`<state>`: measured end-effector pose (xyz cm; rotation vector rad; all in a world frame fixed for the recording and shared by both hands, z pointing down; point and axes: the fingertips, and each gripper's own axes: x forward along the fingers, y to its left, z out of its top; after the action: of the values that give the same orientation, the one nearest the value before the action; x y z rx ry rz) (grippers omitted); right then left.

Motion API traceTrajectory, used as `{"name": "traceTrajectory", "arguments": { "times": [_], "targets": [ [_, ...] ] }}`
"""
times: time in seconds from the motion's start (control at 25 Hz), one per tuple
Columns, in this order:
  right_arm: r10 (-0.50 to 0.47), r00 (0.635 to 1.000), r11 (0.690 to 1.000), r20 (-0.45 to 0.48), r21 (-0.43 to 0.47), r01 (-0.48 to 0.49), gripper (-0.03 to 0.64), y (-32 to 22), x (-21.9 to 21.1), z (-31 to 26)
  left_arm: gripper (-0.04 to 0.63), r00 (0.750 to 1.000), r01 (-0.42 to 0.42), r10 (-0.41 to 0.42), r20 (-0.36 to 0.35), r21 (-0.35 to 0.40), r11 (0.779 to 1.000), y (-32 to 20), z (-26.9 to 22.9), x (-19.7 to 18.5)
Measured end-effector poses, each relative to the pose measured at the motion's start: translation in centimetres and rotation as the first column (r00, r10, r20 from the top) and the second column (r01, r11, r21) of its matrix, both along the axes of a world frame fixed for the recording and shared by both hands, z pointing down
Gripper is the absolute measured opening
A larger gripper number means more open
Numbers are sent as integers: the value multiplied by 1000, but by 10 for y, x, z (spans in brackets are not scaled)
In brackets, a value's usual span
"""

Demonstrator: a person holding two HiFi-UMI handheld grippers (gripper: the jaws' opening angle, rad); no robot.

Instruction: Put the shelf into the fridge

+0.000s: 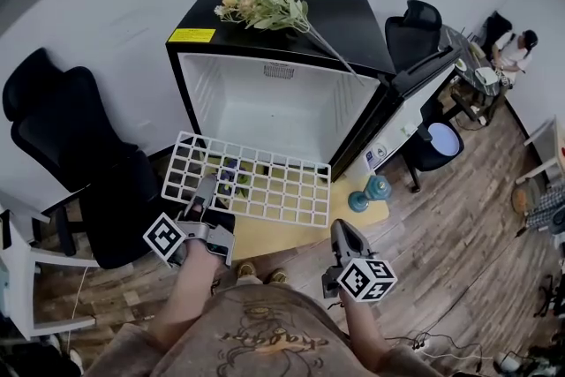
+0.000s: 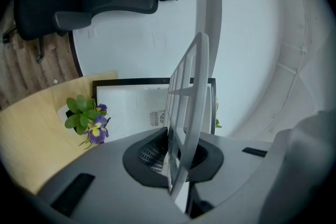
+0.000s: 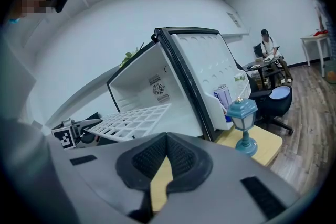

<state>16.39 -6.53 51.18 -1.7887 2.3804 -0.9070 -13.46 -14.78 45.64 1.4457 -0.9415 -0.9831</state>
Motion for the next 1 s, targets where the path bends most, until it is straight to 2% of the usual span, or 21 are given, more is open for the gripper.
{"name": "traceTrajectory", "arguments": {
  "times": [0.16,0.4,0.56,0.84,1.0],
  "targets": [
    [-8,1000,1000,17,-4,8,-2,0,-5,0,46,996,21,-23,-84,-23,1000,-1,5,0],
    [-59,996,998,60,-1,59,-6,3,-16,-1,46,995,27,-29,-96,-23,999,-2,4,2],
    [-129,987,991,100,-13,131,94,3,-31,2,46,994,29,-32,-102,-25,999,-4,5,1],
    [-209,968,978,138,10,210,221,3,-52,1,46,994,20,-23,-106,-26,999,-9,7,6],
    [-215,946,977,243,51,209,322,-3,-59,-11,46,995,14,-16,-101,-25,1000,-12,7,9]
  ]
}}
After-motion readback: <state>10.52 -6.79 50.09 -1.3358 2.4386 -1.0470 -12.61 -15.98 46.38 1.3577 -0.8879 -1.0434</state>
